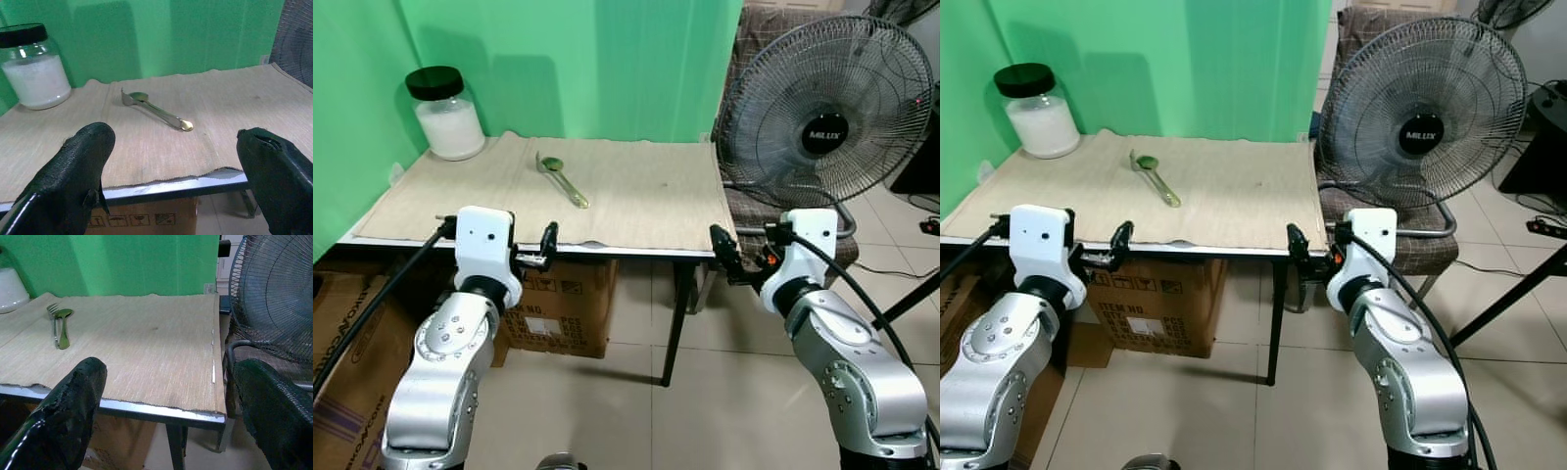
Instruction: Setting the table
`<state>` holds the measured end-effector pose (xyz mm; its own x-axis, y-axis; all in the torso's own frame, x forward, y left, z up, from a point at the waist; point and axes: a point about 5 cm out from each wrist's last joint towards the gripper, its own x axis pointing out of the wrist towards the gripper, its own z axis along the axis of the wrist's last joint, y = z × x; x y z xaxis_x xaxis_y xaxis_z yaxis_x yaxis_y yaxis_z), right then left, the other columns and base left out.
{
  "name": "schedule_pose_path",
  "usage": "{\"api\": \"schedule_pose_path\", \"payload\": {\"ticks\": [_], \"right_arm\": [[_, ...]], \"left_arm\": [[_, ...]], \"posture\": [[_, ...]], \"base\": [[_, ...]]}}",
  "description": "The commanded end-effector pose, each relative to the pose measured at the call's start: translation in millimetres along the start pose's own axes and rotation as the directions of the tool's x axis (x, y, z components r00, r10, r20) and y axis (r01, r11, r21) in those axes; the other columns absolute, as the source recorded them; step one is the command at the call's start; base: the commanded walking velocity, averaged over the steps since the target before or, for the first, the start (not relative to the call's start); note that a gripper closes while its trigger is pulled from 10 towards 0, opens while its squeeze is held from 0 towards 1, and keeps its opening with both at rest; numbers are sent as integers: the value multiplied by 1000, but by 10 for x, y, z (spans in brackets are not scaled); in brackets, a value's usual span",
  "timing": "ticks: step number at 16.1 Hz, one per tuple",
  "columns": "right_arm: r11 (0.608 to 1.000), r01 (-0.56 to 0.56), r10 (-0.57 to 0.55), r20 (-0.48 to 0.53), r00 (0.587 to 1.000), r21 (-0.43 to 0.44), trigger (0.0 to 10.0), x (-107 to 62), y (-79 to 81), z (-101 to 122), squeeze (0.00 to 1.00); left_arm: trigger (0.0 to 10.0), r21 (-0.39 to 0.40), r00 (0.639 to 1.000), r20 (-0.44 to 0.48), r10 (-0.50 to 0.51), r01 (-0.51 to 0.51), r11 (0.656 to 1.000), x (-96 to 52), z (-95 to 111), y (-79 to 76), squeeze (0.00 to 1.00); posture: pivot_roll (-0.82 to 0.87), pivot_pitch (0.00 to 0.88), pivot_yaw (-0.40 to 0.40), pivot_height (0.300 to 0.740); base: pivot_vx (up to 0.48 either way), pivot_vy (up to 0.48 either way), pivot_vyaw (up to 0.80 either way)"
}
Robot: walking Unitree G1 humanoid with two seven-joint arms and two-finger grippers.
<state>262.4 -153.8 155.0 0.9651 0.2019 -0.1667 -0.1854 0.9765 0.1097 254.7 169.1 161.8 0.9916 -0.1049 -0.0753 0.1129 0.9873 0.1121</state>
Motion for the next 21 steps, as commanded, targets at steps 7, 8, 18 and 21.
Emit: {"api": "schedule_pose_path", "payload": {"ticks": [7,8,18,21], "right_arm": [[1000,6,-6,2,1000,-27,10000,5,-18,14,0],[1000,7,-7,2,1000,-27,10000,6,-20,13,0],[999,19,-19,-6,1000,-50,10000,15,-24,-1,0],[997,13,-14,-13,1000,-78,10000,28,-16,-4,0]], "left_arm": [[10000,8,999,15,-32,32,999,15,30,-38,0],[10000,8,999,16,-32,32,999,13,30,-37,0],[10000,16,999,19,-47,46,999,0,29,-47,0],[10000,16,999,20,-46,46,999,-2,26,-44,0]], "posture": [[152,0,-2,740],[153,0,-2,740],[153,0,-3,740],[155,0,-7,740]], "base": [[0,0,60],[247,0,488],[278,0,234],[284,0,533]]}}
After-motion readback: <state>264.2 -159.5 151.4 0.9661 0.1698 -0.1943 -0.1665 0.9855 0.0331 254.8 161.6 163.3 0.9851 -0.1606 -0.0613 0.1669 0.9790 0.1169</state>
